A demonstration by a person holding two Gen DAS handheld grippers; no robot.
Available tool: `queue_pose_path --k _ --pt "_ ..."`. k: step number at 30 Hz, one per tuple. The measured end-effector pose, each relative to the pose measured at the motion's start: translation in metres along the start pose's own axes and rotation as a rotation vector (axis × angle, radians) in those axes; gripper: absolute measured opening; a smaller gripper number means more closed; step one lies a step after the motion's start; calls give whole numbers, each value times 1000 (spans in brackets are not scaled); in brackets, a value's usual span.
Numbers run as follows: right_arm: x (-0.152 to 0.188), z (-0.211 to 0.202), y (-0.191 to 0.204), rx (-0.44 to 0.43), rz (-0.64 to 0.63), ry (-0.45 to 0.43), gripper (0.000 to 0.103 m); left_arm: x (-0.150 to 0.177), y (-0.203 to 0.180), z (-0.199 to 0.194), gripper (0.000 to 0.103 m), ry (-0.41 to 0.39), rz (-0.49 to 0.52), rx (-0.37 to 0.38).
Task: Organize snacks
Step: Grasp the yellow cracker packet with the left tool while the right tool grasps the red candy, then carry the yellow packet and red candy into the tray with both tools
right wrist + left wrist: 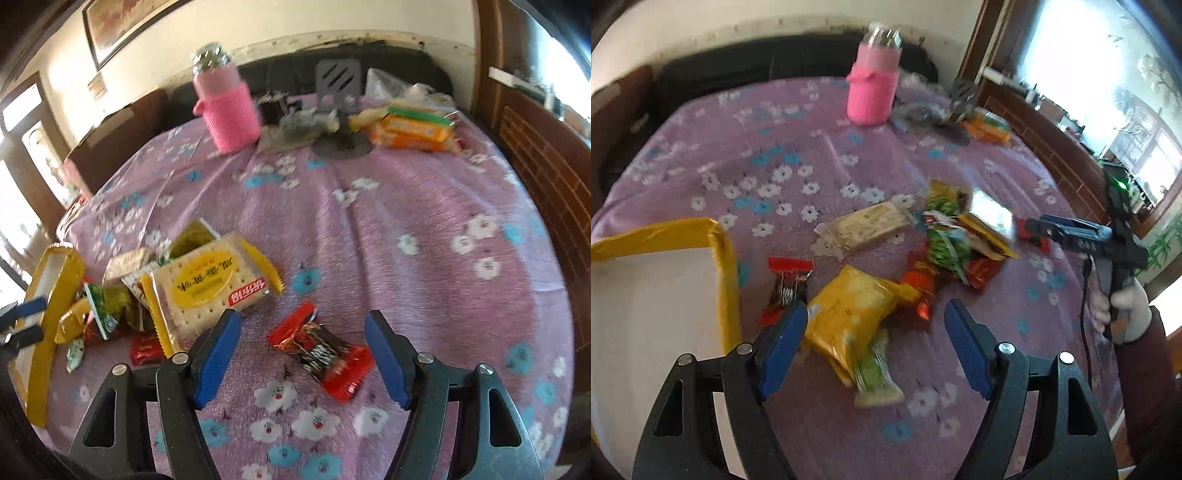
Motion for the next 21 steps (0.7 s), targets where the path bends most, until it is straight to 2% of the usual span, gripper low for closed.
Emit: queue_pose_path --k 4,7,8,9,10,11,18,21 --pt "3 18 6 -15 -44 34 71 -4 6 23 76 35 25 -40" --pt "9 17 10 -18 -77 28 71 5 3 32 76 71 67 -50" --pt "11 17 10 -17 -83 28 65 8 1 32 73 67 93 -68" --pt "12 16 11 -9 -93 29 54 11 -2 30 66 63 115 -82" --pt "13 15 11 4 -103 29 48 14 -3 29 48 69 126 -86" --pt "14 14 11 15 -111 30 40 18 -5 27 43 78 141 -86" --pt "16 9 17 -55 -95 15 38 15 -9 29 45 43 144 -118" --pt "16 9 14 -78 -74 7 39 3 -9 34 55 14 156 -155"
Point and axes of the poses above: each gripper's, at about its wrist camera, not at the fingertips, and z roughly the way its jaws point, y to its left, x to its underside, the point moved 8 cm from there along z, roughly the way its jaws point, and after that the axes turned 11 degrees about -z, right-handed, at the moved point
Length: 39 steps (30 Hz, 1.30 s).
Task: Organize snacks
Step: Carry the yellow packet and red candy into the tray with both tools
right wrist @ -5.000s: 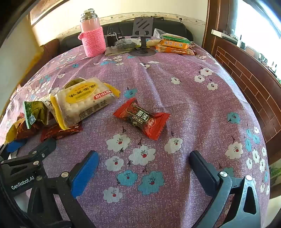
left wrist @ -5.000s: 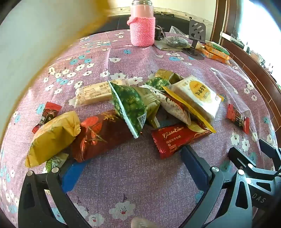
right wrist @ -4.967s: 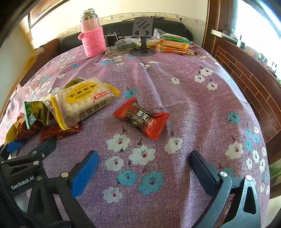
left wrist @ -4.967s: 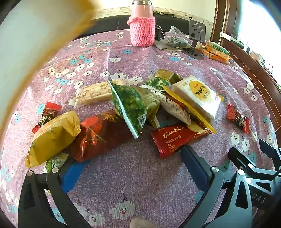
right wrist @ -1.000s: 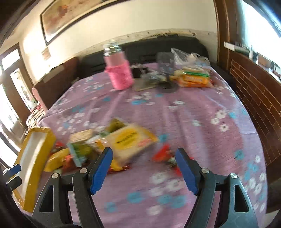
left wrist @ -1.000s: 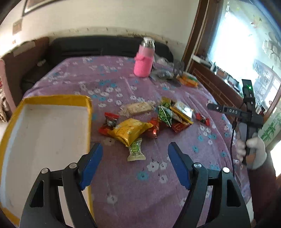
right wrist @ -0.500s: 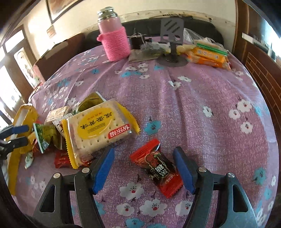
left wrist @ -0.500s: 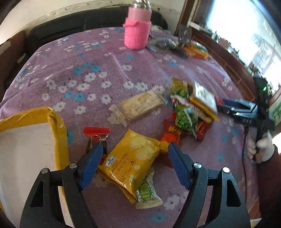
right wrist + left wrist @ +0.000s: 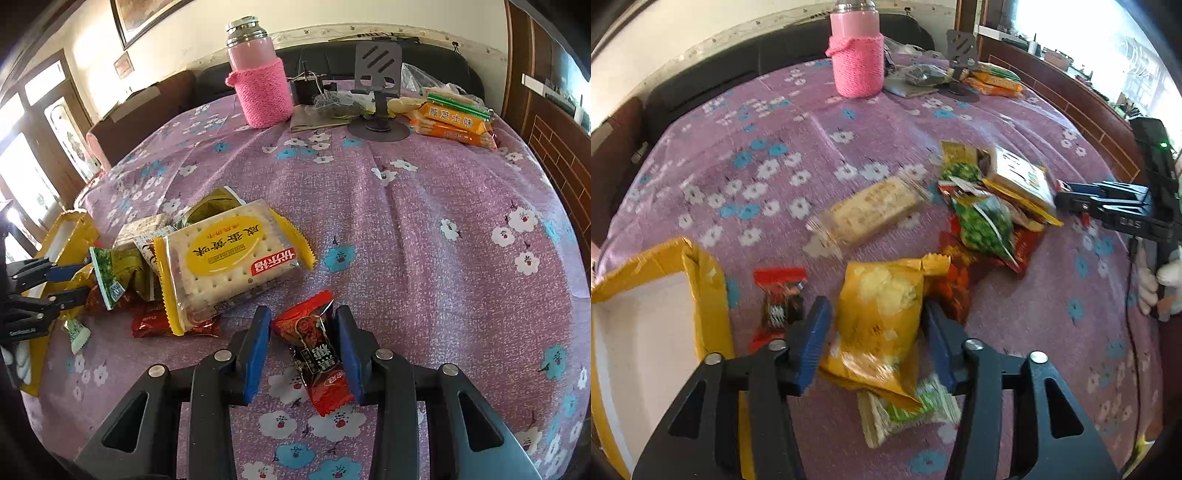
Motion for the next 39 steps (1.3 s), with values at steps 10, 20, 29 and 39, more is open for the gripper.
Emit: queue_pose_path --k 10,20,29,39 --pt "2 0 3 15 -10 4 38 -2 -10 9 38 8 5 12" --pt "11 -40 21 -29 43 -42 34 12 -7 -49 18 -91 -87 95" --pt "12 -86 70 -50 -15 -88 34 22 3 -72 30 -127 -147 128" --pt "25 -92 103 -129 -32 -84 34 15 -17 1 72 -10 85 -46"
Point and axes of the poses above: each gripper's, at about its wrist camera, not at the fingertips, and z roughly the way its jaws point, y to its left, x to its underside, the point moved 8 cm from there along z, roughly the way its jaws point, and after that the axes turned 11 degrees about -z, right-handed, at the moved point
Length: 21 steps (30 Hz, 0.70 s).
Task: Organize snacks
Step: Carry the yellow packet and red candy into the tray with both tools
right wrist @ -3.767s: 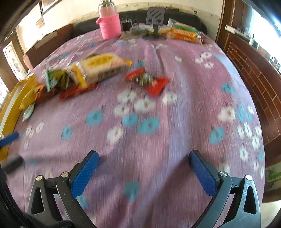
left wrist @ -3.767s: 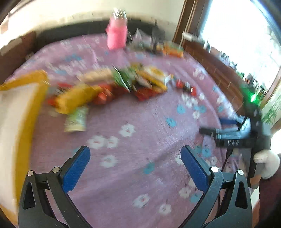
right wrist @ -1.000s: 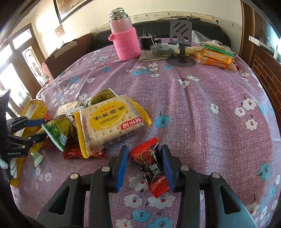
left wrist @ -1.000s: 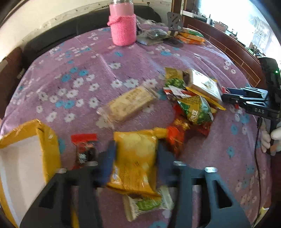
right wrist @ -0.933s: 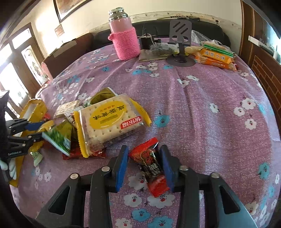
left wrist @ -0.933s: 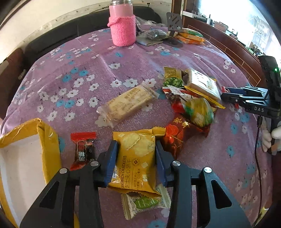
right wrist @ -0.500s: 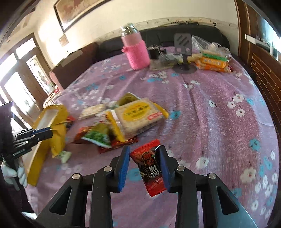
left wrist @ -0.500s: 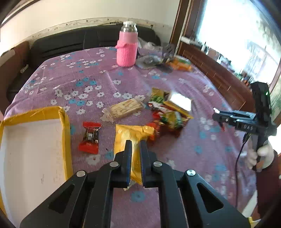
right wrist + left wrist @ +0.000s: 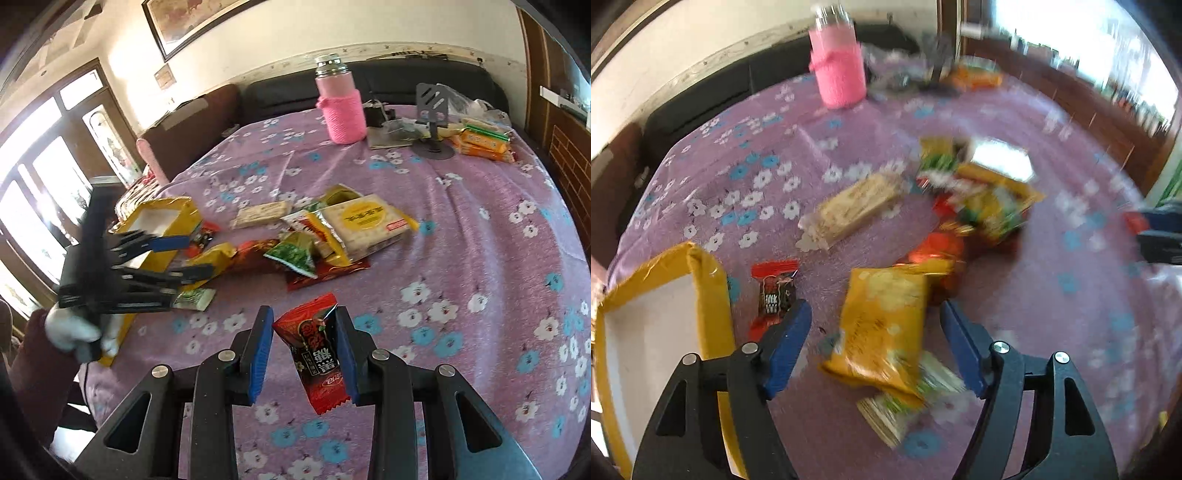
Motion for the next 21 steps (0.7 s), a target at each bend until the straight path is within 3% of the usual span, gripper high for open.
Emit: queue_pose_path --k 1,3,5,11,18,21 --pt "0 0 2 -4 -1 0 34 1 0 8 71 28 0 2" --pt "-1 2 4 -18 0 0 34 0 -2 11 47 45 -34 52" --pt "-2 3 5 -29 1 -3 34 -2 0 7 39 43 -66 68" --pt "-6 2 21 -64 -8 -13 34 5 11 -23 37 -33 -139 91" --pt "-15 -2 61 -136 -28 -25 34 21 37 -112 38 -186 -262 220" --pt "-22 1 88 -187 -39 -26 34 30 60 -136 38 -225 -302 200"
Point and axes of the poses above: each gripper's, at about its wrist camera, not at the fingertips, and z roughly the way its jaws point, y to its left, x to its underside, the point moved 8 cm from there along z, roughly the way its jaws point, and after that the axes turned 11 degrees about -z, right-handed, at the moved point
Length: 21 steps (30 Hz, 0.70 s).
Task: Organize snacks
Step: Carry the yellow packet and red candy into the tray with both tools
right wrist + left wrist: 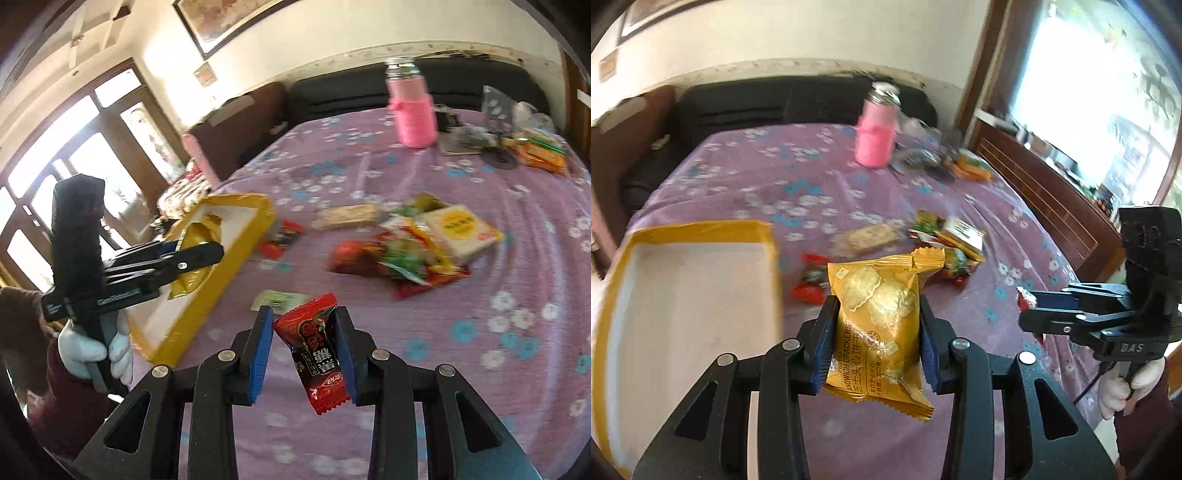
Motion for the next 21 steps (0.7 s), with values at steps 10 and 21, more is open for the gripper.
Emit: queue_pose_path --k 10,21 --pt "-29 74 135 -228 -91 53 34 40 151 -55 38 -19 -190 -299" --pt "-28 186 233 -323 -120 222 33 70 226 -48 38 36 -279 -456"
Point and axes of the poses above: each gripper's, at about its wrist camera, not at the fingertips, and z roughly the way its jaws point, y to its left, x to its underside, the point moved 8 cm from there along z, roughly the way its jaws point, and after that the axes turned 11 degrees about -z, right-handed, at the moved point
